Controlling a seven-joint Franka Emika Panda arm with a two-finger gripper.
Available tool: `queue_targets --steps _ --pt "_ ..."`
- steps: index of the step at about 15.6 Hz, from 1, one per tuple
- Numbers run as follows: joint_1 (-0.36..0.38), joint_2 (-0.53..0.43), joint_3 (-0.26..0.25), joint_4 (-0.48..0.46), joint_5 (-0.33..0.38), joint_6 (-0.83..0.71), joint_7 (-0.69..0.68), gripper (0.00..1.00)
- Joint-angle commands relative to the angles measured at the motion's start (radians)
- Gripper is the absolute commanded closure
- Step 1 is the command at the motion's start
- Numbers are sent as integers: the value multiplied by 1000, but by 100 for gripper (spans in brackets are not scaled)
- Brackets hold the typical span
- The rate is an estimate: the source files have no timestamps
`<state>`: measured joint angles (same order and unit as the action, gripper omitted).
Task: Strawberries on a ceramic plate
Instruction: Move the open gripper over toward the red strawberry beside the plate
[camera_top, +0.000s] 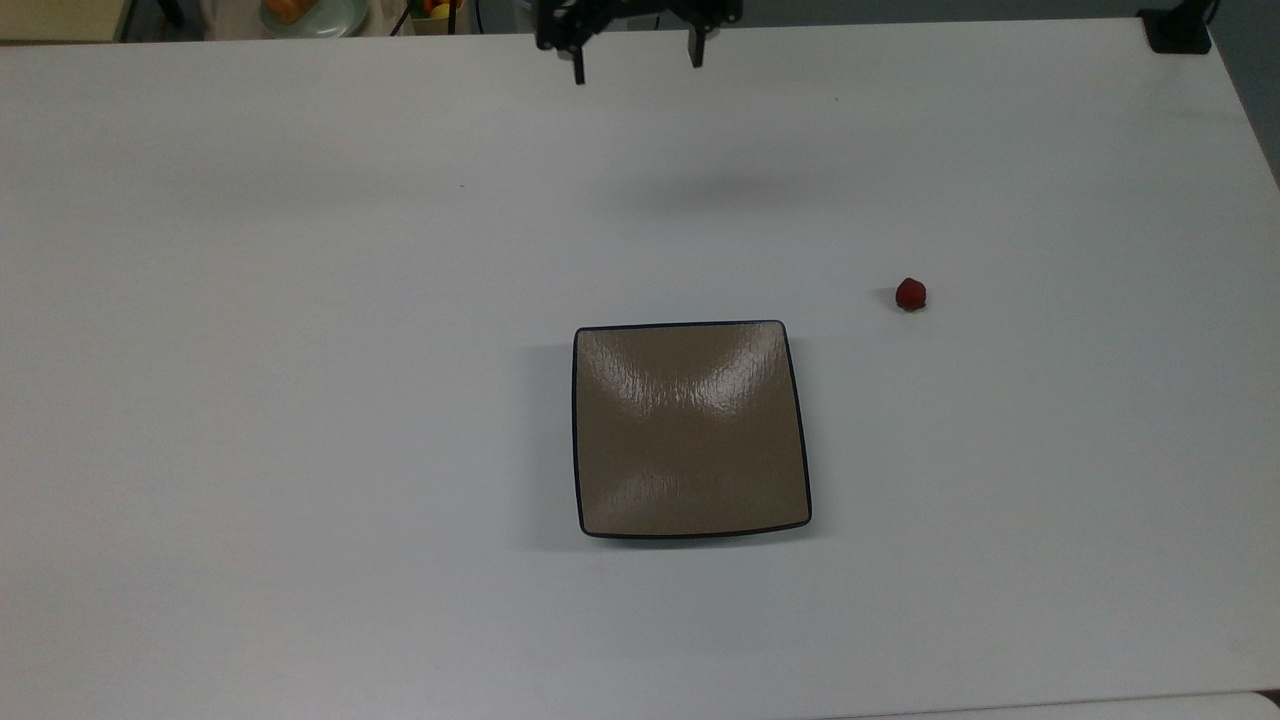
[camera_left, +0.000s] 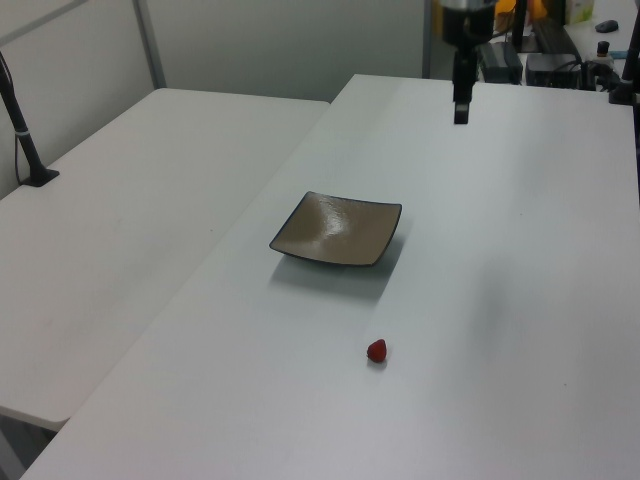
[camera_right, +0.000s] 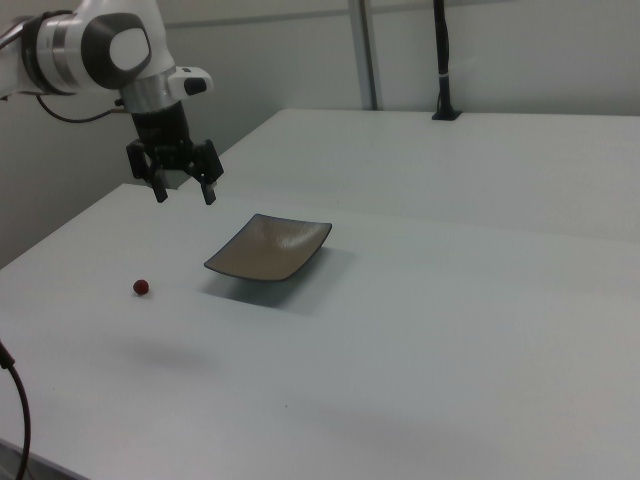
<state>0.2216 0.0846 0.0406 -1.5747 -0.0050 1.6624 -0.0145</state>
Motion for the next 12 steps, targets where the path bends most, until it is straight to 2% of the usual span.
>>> queue_targets --steps 1,5,12 --pt "60 47 -4 12 28 69 19 0" --pt "125 104 -4 19 22 91 30 0" --pt "234 216 -4 18 10 330 182 0"
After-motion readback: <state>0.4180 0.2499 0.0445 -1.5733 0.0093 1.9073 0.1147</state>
